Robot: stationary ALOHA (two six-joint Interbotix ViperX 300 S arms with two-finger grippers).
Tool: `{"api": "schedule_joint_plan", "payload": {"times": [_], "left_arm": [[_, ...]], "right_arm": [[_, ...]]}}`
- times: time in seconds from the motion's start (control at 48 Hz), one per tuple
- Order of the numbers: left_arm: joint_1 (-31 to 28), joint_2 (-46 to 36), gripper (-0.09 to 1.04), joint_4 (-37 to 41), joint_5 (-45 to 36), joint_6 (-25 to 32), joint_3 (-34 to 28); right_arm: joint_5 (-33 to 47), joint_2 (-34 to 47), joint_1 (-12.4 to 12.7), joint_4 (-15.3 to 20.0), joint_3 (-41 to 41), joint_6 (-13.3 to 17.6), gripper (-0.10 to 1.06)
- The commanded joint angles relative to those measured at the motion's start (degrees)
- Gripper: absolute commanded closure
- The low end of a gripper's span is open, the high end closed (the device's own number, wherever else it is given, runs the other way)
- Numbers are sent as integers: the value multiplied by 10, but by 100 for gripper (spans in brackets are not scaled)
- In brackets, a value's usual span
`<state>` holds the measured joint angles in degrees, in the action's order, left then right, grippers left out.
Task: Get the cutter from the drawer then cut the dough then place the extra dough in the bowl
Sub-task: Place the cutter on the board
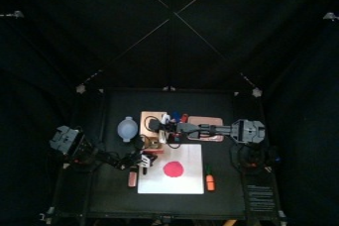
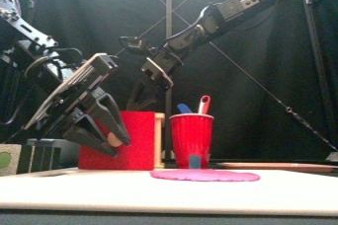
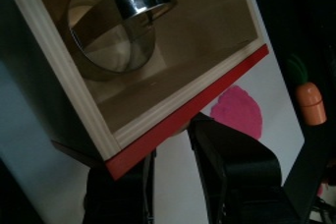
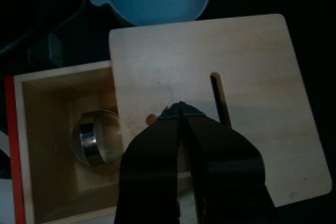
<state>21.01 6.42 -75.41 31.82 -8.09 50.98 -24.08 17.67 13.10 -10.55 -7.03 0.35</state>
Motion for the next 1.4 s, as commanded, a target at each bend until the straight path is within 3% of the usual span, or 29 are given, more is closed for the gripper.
{"api": "schedule_joint_plan", "payload": {"times": [0.021,0.312,0.542,0.854,1.021,1.396], "left_arm": [[13,-4,33,4,-18,4,-4],[16,-14,5,6,-55,3,4],[26,-54,4,33,-44,9,9],[35,-155,6,233,-42,11,34],[31,-221,11,374,-22,8,59],[-54,-365,56,505,-5,25,160]], "right_arm": [[-9,9,4,1,-3,1,93],[-9,10,3,0,-1,2,93],[-9,10,2,0,2,2,93],[-9,10,2,1,4,2,93],[-9,2,-3,5,12,4,93],[-25,-47,-39,16,37,3,92]]}}
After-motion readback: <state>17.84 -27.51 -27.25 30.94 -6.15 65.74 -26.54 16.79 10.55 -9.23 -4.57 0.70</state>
